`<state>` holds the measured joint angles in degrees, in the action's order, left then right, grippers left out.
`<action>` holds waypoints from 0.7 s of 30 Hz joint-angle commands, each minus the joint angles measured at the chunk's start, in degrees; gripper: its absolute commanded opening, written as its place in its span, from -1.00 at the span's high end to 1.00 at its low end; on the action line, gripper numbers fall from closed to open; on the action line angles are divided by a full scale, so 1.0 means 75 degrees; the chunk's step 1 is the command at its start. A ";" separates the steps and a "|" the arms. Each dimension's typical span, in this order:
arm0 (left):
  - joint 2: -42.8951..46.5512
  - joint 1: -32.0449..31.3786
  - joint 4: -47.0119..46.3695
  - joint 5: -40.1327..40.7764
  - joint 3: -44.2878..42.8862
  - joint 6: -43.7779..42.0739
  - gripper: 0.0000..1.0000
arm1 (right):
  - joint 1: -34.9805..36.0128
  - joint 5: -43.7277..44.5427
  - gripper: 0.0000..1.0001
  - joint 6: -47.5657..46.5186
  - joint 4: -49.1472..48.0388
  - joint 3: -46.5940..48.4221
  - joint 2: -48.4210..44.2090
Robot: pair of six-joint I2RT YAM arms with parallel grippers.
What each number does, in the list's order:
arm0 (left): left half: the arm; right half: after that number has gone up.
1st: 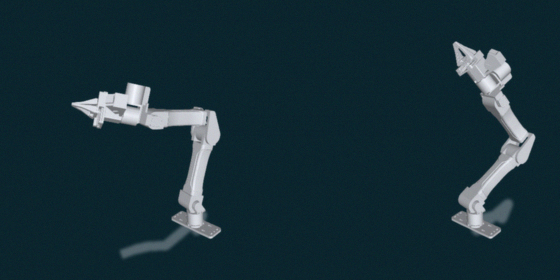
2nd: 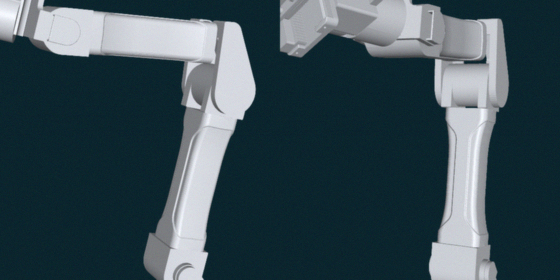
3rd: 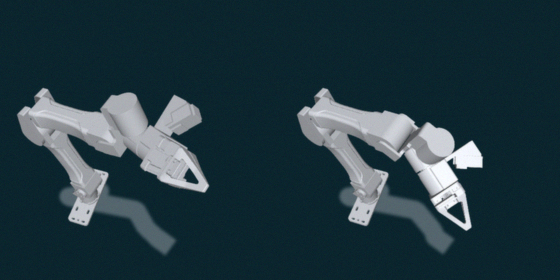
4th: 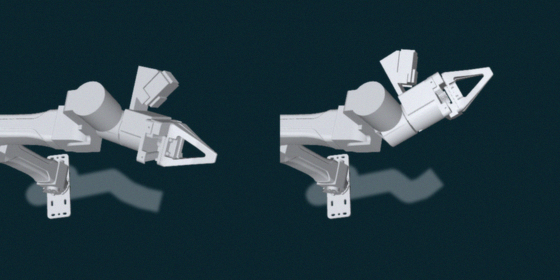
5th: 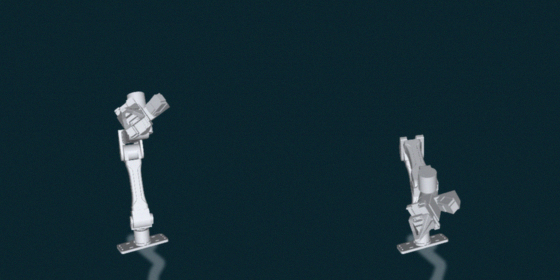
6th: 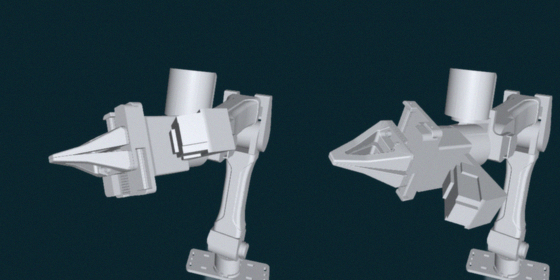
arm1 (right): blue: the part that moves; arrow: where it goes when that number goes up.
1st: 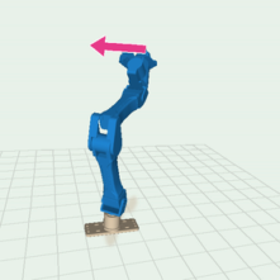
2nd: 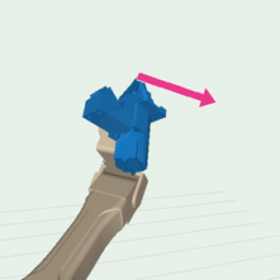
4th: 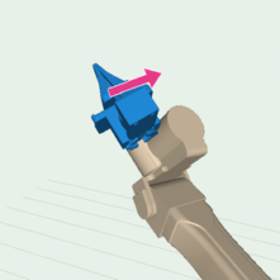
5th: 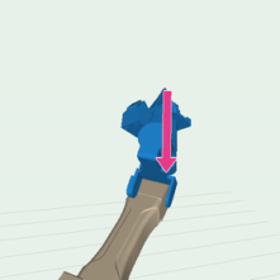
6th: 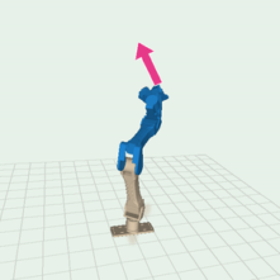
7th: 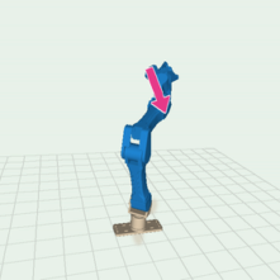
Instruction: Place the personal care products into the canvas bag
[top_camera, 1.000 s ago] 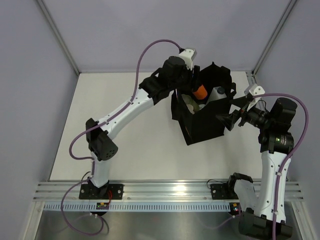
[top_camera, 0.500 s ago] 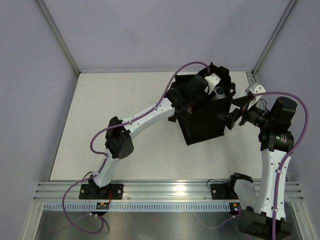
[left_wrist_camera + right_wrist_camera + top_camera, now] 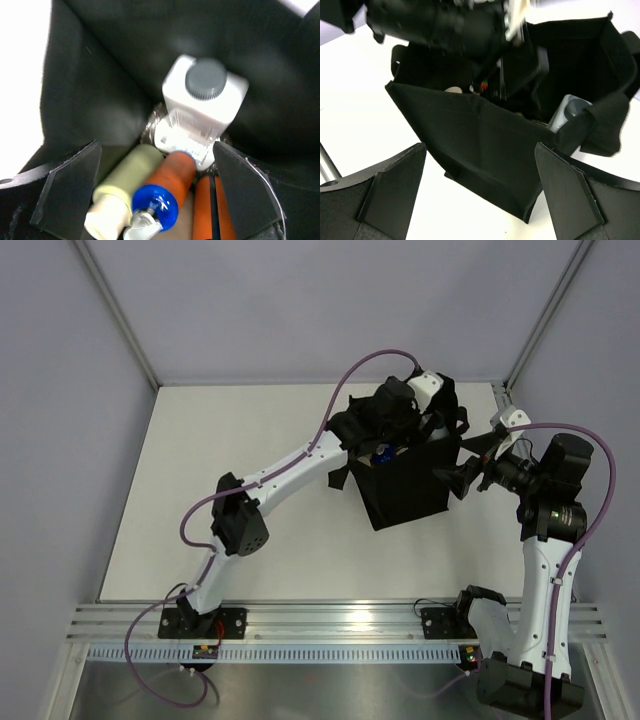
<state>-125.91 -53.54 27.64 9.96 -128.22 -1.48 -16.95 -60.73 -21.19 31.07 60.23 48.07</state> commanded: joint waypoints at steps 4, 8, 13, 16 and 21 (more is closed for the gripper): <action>0.1470 0.0013 -0.0825 0.0067 -0.0365 -0.0026 -0.98 | -0.0201 -0.0211 -0.99 0.0071 -0.0264 -0.0014 0.0012; 0.2406 0.0013 -0.0849 0.0055 0.0055 -0.0143 -0.98 | -0.0295 -0.0258 -0.99 0.0142 -0.0322 -0.0026 0.0117; 0.4373 0.0025 -0.0977 0.0476 0.2232 -0.0470 -0.98 | -0.0330 0.0208 -0.99 0.0212 -0.0159 0.0102 0.0059; 0.6131 0.0083 -0.1363 0.0583 0.4493 -0.0681 -0.98 | -0.0330 0.0851 -0.99 0.0329 0.0228 0.0417 -0.0069; 0.8707 0.0317 -0.1657 0.1308 0.7506 -0.0717 -0.98 | -0.0330 0.2552 -0.99 0.1219 0.0637 0.0828 -0.0385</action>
<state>-65.87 -52.42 17.87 14.68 -81.01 -5.19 -19.14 -50.48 -16.38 33.80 62.67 47.48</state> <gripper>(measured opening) 0.985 0.993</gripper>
